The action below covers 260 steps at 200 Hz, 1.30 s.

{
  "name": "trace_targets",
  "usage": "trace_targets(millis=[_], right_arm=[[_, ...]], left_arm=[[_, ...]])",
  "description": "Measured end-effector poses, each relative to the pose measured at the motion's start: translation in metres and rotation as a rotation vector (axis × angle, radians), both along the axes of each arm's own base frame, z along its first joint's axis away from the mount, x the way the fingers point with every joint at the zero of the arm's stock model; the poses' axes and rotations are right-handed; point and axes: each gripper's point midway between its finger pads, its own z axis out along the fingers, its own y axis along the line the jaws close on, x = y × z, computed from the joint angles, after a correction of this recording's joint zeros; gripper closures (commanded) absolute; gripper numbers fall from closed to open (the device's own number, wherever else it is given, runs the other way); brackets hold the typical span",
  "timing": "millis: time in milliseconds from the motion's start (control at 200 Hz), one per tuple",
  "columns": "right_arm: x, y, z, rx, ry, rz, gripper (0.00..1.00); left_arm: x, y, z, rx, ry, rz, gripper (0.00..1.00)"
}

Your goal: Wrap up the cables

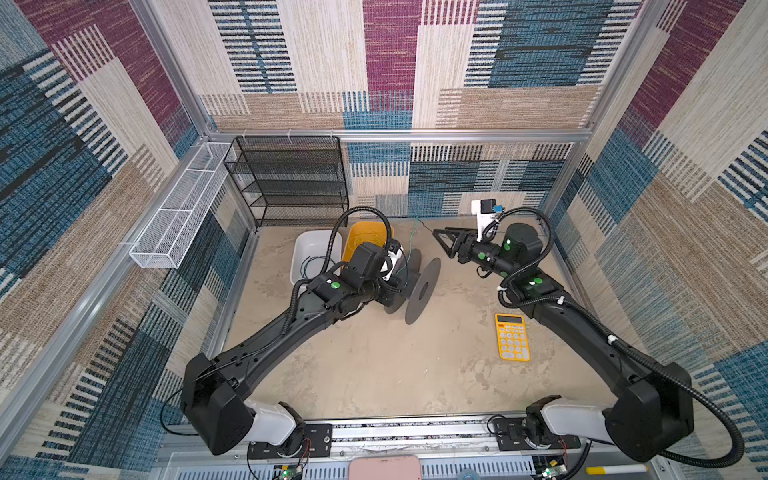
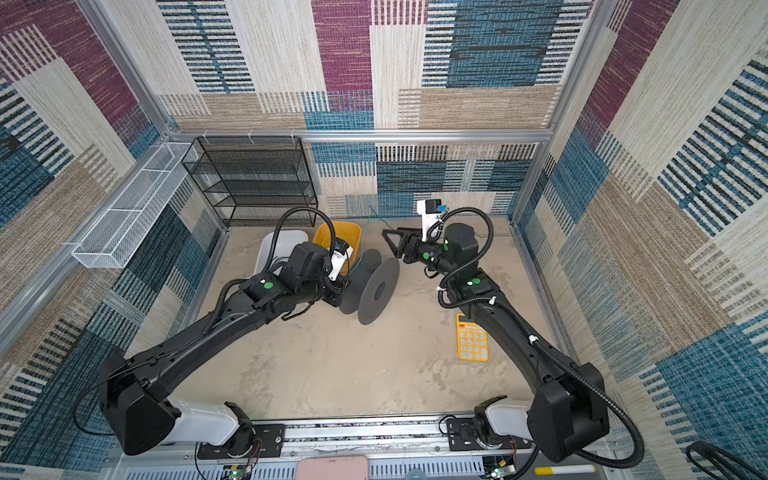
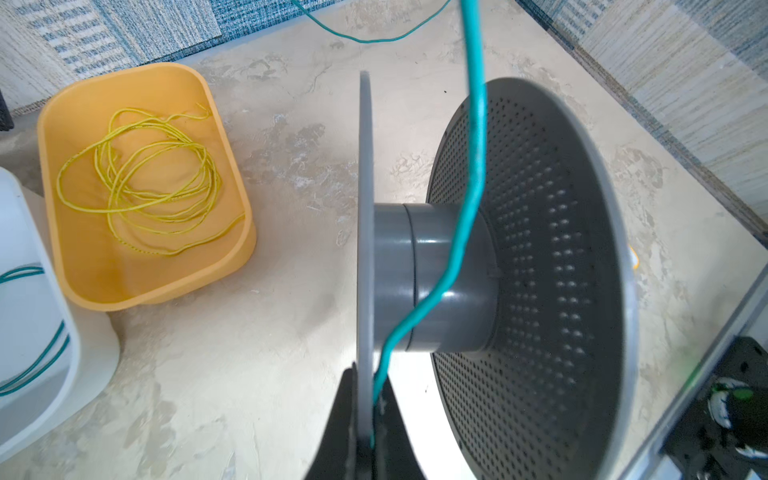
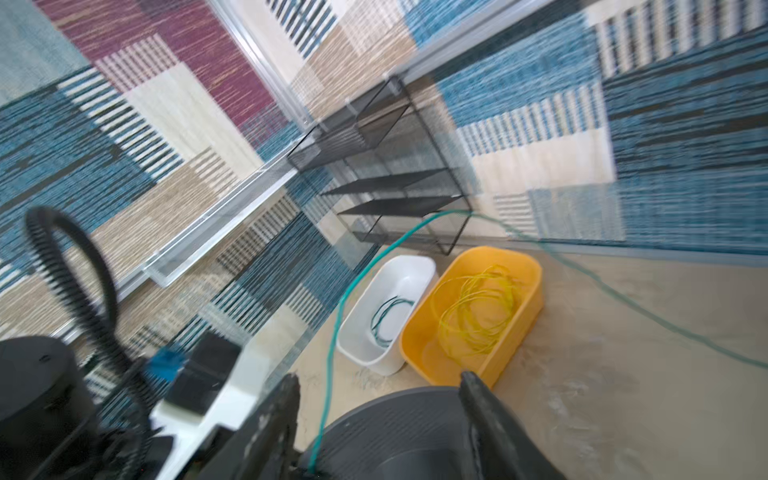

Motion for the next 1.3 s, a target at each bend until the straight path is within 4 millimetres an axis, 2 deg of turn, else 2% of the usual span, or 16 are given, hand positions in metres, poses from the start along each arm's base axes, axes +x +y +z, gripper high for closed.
trace_targets(millis=[90, 150, 205, 285, 546, 756, 846, 871, 937, 977, 1062, 1192, 1302], right_arm=[[0.021, -0.035, -0.018, 0.010, 0.067, -0.124, 0.16], [0.029, -0.056, -0.044, 0.034, 0.141, -0.189, 0.10], [0.032, -0.066, -0.071, 0.065, 0.221, -0.222, 0.06], [0.033, -0.067, -0.106, 0.111, 0.337, -0.230, 0.02], [0.060, -0.047, -0.169, 0.338, 0.558, -0.171, 0.01], [0.095, -0.032, -0.192, 0.513, 0.665, -0.110, 0.02], [0.114, -0.026, -0.195, 0.569, 0.688, -0.088, 0.20], [0.116, -0.026, -0.195, 0.587, 0.688, -0.086, 0.25], [0.120, -0.026, -0.199, 0.627, 0.708, -0.089, 0.46], [0.121, -0.027, -0.202, 0.645, 0.719, -0.095, 0.51], [0.127, -0.027, -0.205, 0.674, 0.736, -0.100, 0.53], [0.136, -0.024, -0.207, 0.712, 0.740, -0.083, 0.43], [0.136, -0.023, -0.213, 0.730, 0.764, -0.087, 0.46]], left_arm=[[-0.009, 0.007, 0.014, 0.026, -0.023, -0.034, 1.00], [-0.016, 0.013, 0.019, 0.038, -0.025, -0.043, 1.00], [-0.023, 0.020, 0.021, 0.053, -0.024, -0.050, 1.00], [-0.031, 0.027, 0.025, 0.073, -0.029, -0.063, 1.00], [-0.042, 0.047, 0.035, 0.129, -0.066, -0.057, 1.00], [-0.047, 0.060, 0.047, 0.130, -0.103, -0.029, 1.00], [-0.048, 0.063, 0.047, 0.134, -0.110, -0.020, 1.00], [-0.048, 0.064, 0.046, 0.135, -0.109, -0.020, 1.00], [-0.050, 0.065, 0.045, 0.138, -0.106, -0.019, 1.00], [-0.051, 0.067, 0.044, 0.139, -0.107, -0.018, 1.00], [-0.053, 0.069, 0.045, 0.137, -0.113, -0.016, 1.00], [-0.055, 0.071, 0.049, 0.128, -0.124, -0.014, 1.00], [-0.056, 0.072, 0.050, 0.126, -0.127, -0.014, 1.00]])
